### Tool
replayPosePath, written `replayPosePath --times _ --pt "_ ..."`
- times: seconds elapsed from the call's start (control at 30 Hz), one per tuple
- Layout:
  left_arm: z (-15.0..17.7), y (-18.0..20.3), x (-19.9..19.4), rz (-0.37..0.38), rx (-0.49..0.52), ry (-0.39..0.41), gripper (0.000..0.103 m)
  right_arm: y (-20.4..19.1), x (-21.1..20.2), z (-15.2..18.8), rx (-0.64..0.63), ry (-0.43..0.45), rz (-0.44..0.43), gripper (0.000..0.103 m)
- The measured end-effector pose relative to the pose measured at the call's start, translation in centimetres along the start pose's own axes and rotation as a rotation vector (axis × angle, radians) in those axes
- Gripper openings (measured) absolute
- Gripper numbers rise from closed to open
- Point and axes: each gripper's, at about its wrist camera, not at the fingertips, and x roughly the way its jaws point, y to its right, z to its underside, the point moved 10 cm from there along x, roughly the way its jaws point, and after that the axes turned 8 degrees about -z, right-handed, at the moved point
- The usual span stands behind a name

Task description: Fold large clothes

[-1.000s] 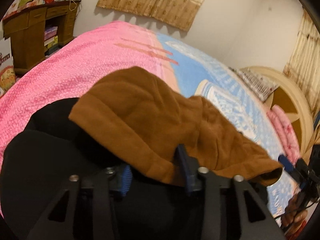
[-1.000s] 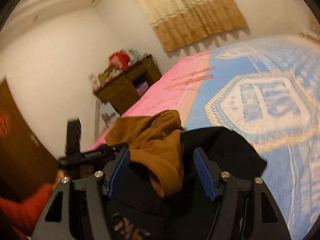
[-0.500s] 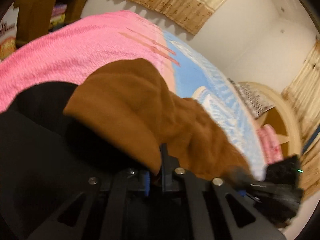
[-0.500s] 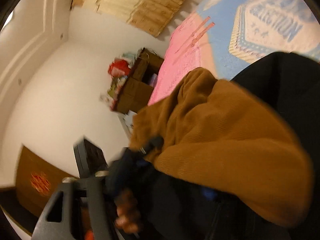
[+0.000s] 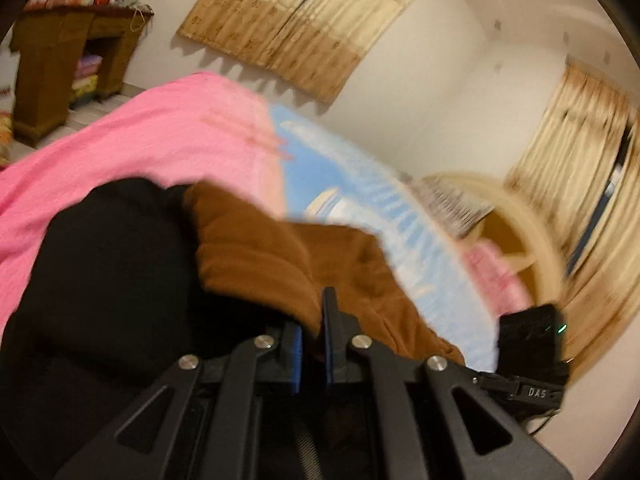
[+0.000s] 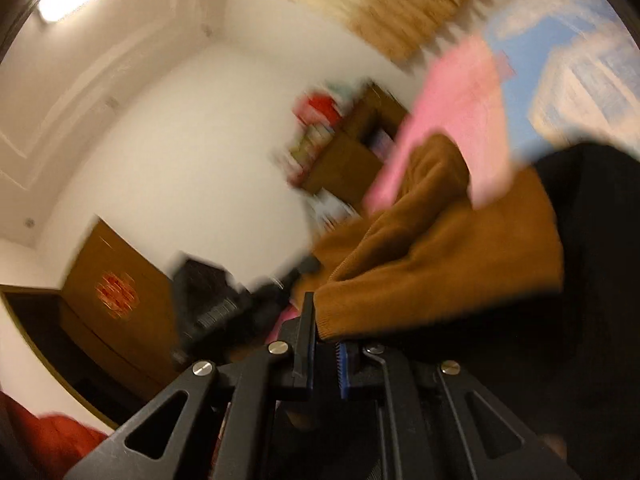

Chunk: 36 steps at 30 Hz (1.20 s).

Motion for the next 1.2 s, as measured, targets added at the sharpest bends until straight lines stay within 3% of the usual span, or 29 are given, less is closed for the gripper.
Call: replayPosePath --times 0.07,0.13,0.2,0.3,0.37,0.43,0.5,0.57,0.6,0.7,0.77,0.9,1.03,1.2 --pt "2.6 -1.2 1.5 -0.085 0.024 -0.055 0.01 2.2 0.6 2.7 0.013 -0.053 0.104 0.008" --pt "5.3 -3.5 2.7 -0.21 0.035 -0.118 0.019 3.8 1.0 4.7 0.027 -0.092 0.184 0.011" --pt "5.6 -4.8 2.6 -0.228 0.012 -0.12 0.024 4.6 1.1 6.1 0.031 -0.137 0.242 0.012" --pt "4.2 -6.3 0.7 -0.301 0.023 -0.069 0.046 3.6 -0.5 7.1 -0.01 -0.176 0.256 0.012" --pt "3.1 -7.0 -0.7 -0.36 0.054 -0.02 0.044 2.6 -1.5 5.9 -0.06 -0.15 0.246 0.012" --pt "1.6 -7.5 -2.4 -0.404 0.072 0.031 0.044 0.7 -3.6 3.8 -0.106 -0.065 0.202 0.012" --pt "0.0 -7.0 -3.6 -0.397 0.069 0.089 0.044 -0.5 -4.8 1.4 -0.135 0.018 0.192 0.012" --pt "-1.1 -5.2 -3.5 -0.385 0.092 0.126 0.047 -0.7 -4.8 -2.0 -0.175 0.077 0.252 0.012" --pt "-1.5 -4.5 -3.2 -0.384 0.11 0.135 0.052 -0.4 -4.1 -3.2 -0.184 0.081 0.272 0.012" --pt "-2.7 -2.4 -0.5 -0.437 0.161 0.162 0.055 1.0 0.4 -6.3 -0.207 0.043 0.302 0.012" --pt "-2.4 -2.9 1.2 -0.474 0.147 0.145 0.055 4.4 3.3 -8.3 -0.178 0.038 0.431 0.012" --pt "0.0 -6.3 5.2 -0.604 0.109 0.014 0.055 10.9 9.4 -10.4 -0.097 -0.027 0.551 0.012" --pt "0.7 -7.0 5.6 -0.596 0.084 0.056 0.056 13.5 10.9 -11.9 -0.268 -0.007 0.603 0.009" --pt "0.3 -6.9 6.4 -0.644 0.134 0.053 0.058 14.4 11.9 -13.3 -0.295 -0.024 0.611 0.009"
